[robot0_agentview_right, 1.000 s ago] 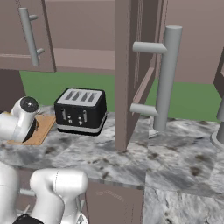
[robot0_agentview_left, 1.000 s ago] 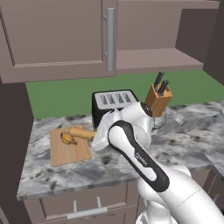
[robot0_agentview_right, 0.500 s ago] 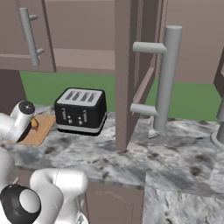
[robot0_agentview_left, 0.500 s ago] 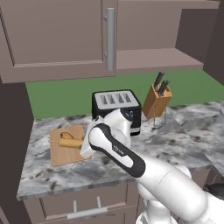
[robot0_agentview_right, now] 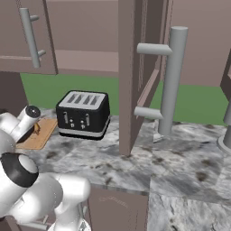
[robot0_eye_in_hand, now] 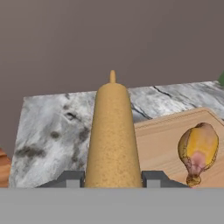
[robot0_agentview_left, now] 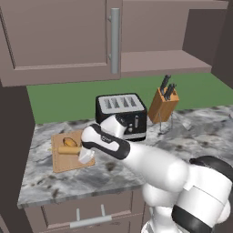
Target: Open the cabinet, retrieve the rolling pin, and place it next to the meat on the cutting board to prepare for tenderizing.
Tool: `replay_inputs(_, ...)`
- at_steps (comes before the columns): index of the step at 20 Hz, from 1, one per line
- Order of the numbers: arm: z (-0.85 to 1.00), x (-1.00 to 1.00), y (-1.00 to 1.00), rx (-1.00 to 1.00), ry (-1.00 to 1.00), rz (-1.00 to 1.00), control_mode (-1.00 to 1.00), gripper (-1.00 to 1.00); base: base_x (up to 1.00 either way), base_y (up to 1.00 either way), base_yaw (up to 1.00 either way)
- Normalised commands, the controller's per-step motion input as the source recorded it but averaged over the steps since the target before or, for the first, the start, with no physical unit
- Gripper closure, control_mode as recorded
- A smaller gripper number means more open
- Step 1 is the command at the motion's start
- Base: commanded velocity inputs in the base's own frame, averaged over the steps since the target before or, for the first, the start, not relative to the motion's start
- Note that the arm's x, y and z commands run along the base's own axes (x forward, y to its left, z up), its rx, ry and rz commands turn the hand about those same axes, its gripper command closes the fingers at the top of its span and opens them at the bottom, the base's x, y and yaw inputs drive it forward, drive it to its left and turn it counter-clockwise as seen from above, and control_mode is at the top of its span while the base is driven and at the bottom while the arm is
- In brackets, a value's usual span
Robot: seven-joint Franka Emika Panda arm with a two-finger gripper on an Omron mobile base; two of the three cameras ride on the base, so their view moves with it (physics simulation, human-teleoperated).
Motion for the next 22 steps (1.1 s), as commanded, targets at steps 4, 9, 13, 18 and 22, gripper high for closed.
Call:
replay_inputs(4,-0.36,0.35,0.15,-0.02,0.00,0.02,-1.00,1.00,0.00,0.00,0.00)
replay_inputs(9,-0.23,0.06,0.19,-0.01,0.00,0.02,-1.00,1.00,0.00,0.00,0.00)
replay_inputs(13,-0.27,0.03,0.12,0.00,-0.03,0.00,-1.00,1.00,0.00,0.00,0.00)
replay_inputs(18,-0.30,0.01,0.01,-0.01,-0.06,0.00,-1.00,1.00,0.00,0.00,0.00)
replay_inputs(22,-0.13,0.07,0.00,0.00,-0.01,0.00,-1.00,1.00,0.00,0.00,0.00)
